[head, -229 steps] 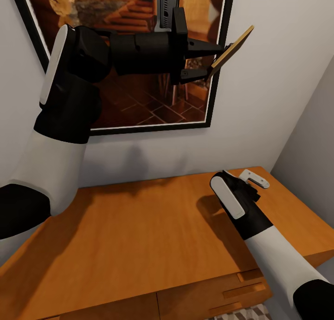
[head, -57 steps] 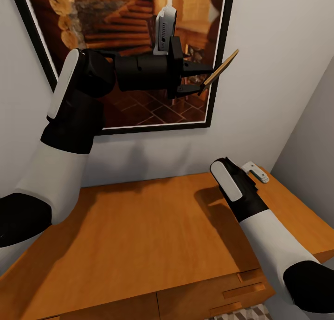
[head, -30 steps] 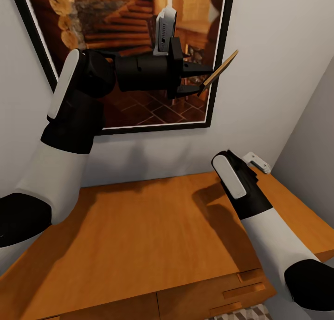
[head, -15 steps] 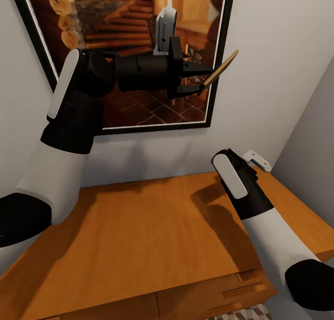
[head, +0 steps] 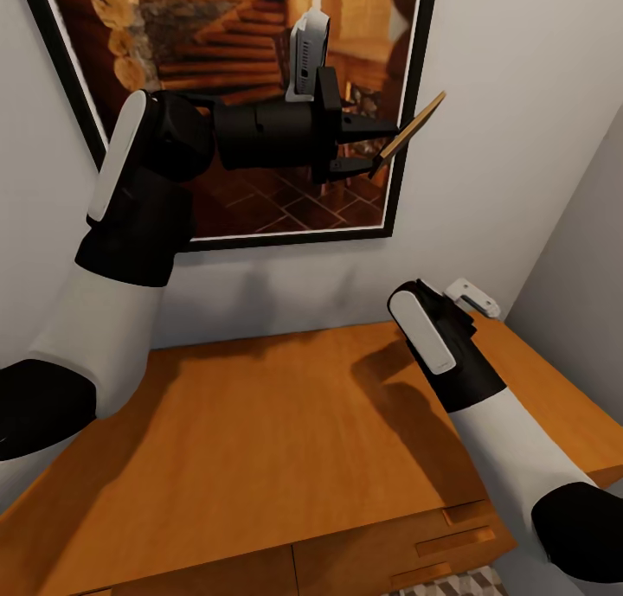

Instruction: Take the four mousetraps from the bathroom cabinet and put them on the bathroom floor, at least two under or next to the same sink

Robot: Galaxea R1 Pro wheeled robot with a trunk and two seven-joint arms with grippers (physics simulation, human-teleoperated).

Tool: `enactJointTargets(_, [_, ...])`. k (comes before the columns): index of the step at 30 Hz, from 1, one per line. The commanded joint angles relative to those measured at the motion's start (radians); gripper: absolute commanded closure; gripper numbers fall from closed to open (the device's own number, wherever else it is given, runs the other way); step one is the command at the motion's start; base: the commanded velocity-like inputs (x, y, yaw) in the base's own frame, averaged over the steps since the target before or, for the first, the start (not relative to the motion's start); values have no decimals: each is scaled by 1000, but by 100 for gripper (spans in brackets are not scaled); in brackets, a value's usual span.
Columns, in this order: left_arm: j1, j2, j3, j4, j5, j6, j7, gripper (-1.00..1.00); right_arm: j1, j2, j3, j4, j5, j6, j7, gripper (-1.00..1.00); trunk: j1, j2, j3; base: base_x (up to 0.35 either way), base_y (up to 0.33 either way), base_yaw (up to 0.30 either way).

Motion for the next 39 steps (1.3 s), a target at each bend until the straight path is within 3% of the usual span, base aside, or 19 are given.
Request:
enactJointTargets(1, [-1,-1,1,-1,8,1,9,100,-1,-1,3,-6,-6,8,-6,100,0,-1,-1,0,0,0])
enactJointTargets(10, [-1,-1,1,-3,8,1,9,100,0,-4,4,-43,-3,7,-6,100,0,-1,-1,0,0,0])
enactJointTargets(13, [-1,0,1,-4,9,2,9,100,0,-2,4,-45,65,9,-6,100,0,-1,-1,0,0,0])
enactJointTargets(15, [-1,0,1,-3,9,2,9,100,0,-1,4,-45,76,9,-6,100,0,-1,-1,0,0,0])
enactJointTargets(28, [-1,-1,1,-11,8,5,4,100,0,2,5,-46,80,9,-6,100,0,-1,-1,-80,0,0])
enactJointTargets(34, [-1,0,1,-11,9,5,-5,100,0,3,61,-45,81,9,-6,100,0,-1,-1,-324,0,0])
enactJointTargets(39, [-1,0,1,-11,9,5,-6,100,0,3,76,-45,81,9,-6,100,0,-1,-1,-315,0,0])
